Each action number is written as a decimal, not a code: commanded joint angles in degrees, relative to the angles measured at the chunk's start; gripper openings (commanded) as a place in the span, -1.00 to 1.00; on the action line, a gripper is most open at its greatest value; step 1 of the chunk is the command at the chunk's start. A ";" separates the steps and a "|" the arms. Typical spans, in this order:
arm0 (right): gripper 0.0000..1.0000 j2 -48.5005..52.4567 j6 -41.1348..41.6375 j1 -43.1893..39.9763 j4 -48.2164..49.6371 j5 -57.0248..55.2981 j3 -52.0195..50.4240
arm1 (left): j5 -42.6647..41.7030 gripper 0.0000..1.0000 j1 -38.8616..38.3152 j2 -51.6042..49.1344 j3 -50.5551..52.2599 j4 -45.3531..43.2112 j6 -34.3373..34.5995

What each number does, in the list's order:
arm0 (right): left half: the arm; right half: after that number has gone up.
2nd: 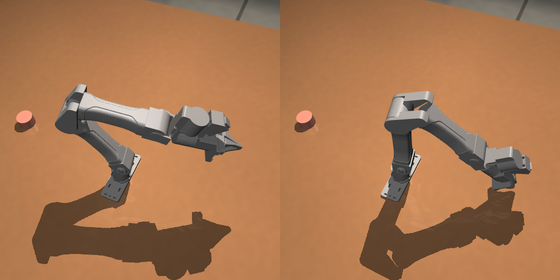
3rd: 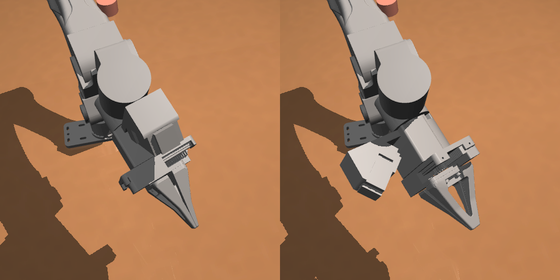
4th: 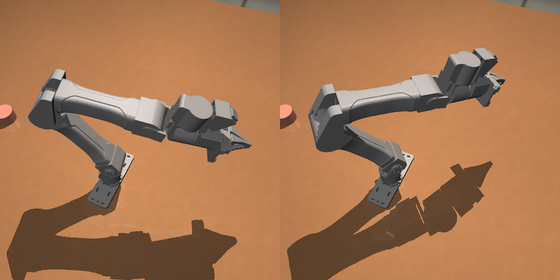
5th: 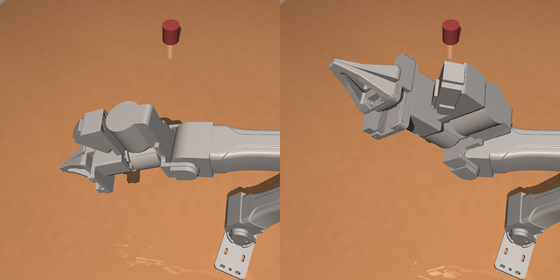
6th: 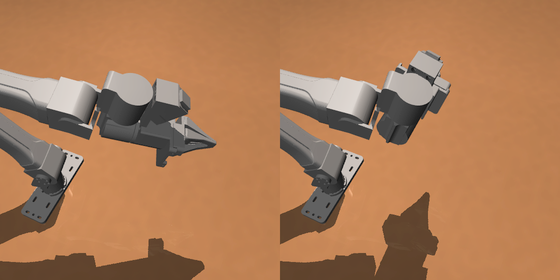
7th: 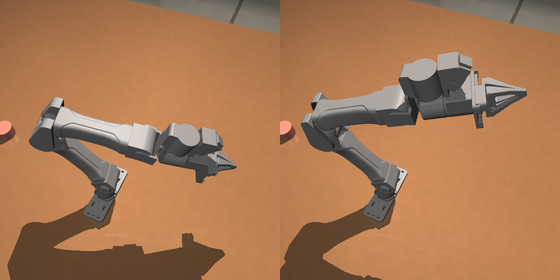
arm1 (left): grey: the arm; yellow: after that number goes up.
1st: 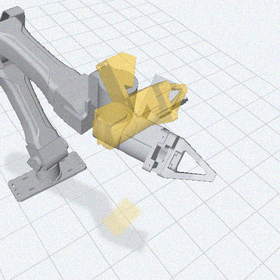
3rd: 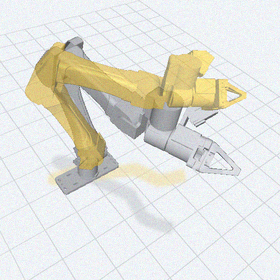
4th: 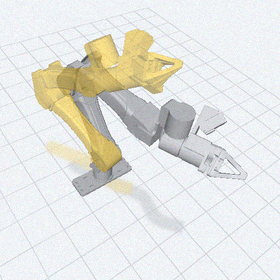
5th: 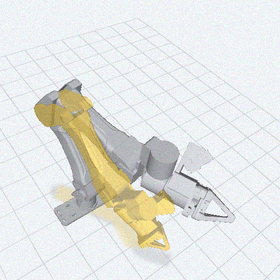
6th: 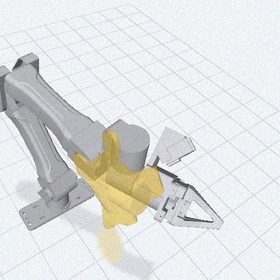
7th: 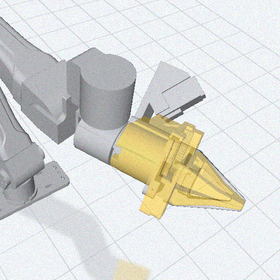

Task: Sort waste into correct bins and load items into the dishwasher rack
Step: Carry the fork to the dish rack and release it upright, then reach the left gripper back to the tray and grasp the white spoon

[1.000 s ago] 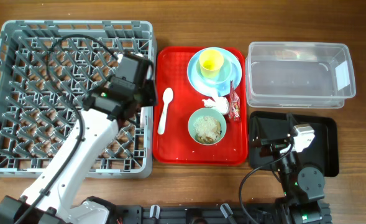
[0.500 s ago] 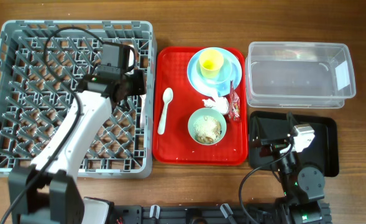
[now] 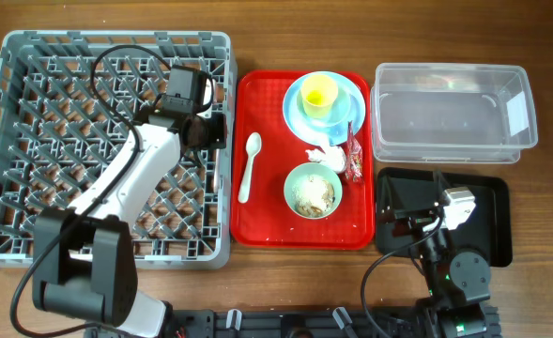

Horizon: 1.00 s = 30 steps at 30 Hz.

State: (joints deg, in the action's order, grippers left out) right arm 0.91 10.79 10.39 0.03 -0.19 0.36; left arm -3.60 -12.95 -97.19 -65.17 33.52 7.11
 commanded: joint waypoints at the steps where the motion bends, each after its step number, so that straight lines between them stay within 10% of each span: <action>1: 1.00 0.00 -0.11 -0.31 0.33 0.48 -0.07 | -1.07 -0.88 0.33 -0.33 -0.33 -1.95 -0.70; 18: 1.00 0.00 -0.13 -0.31 0.33 0.48 -0.07 | -10.99 -0.75 0.31 8.96 -4.59 4.79 5.77; 19: 1.00 0.00 -0.13 -0.31 0.33 0.48 -0.07 | -13.42 -0.60 0.31 10.25 -4.59 5.16 5.77; 22: 0.99 0.00 -0.11 -0.31 0.33 0.48 -0.07 | -24.15 1.00 0.33 14.97 -4.59 5.86 5.68; 30: 1.00 0.00 -0.11 -0.31 0.33 0.48 -0.07 | -31.76 1.00 -1.57 19.37 -4.37 8.76 5.31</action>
State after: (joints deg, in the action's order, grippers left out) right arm 0.91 10.79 10.39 0.03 -0.19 0.34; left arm -29.61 -12.99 -77.80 -69.45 40.64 11.94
